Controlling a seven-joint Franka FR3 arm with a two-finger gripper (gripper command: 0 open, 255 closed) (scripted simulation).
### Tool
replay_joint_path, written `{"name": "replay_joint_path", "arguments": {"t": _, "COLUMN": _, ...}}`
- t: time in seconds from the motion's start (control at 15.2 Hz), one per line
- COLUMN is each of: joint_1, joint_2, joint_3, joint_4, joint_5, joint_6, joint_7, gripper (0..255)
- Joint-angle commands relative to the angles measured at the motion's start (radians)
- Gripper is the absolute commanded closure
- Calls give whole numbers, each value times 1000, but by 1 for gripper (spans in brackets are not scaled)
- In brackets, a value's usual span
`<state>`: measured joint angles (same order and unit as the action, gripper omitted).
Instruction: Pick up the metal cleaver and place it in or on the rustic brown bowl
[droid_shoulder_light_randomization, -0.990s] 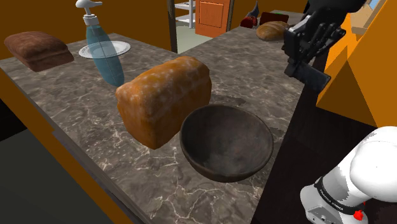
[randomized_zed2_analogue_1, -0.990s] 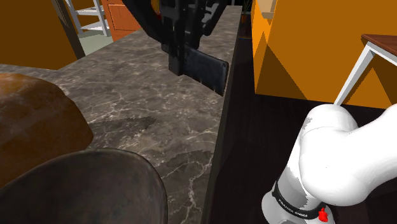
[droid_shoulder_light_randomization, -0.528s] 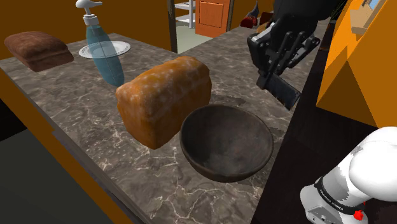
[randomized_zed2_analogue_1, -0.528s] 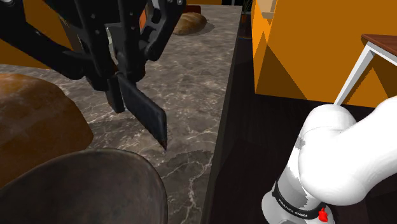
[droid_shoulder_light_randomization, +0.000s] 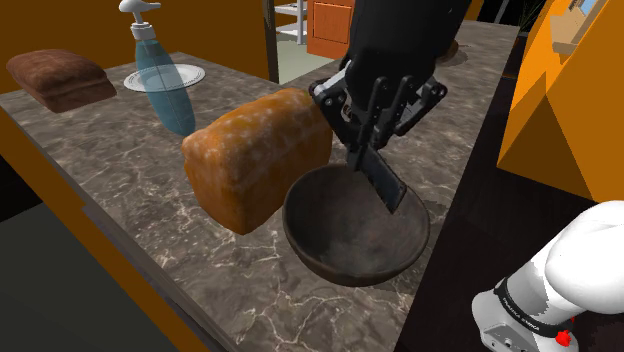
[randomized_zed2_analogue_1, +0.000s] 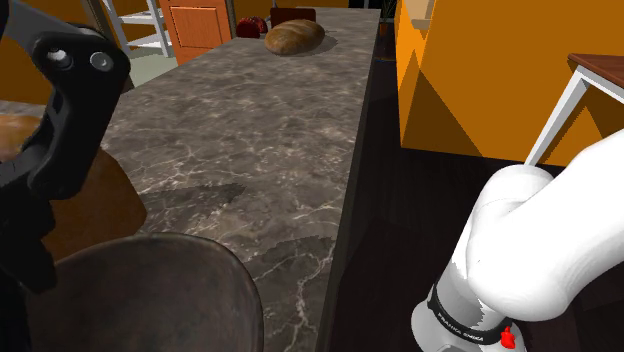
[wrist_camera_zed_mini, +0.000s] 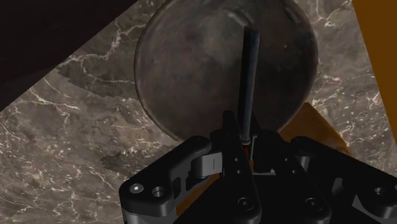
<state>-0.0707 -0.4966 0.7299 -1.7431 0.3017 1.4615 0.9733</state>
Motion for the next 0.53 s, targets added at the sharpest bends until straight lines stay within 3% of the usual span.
{"name": "replay_joint_path", "arguments": {"t": 0.0, "joint_1": 2, "joint_2": -6, "joint_3": 5, "joint_4": -31, "joint_5": 5, "joint_6": 27, "joint_7": 0, "gripper": 255}}
{"name": "replay_joint_path", "arguments": {"t": 0.46, "joint_1": 21, "joint_2": -48, "joint_3": 6, "joint_4": -156, "joint_5": 29, "joint_6": 114, "joint_7": -19, "gripper": 255}}
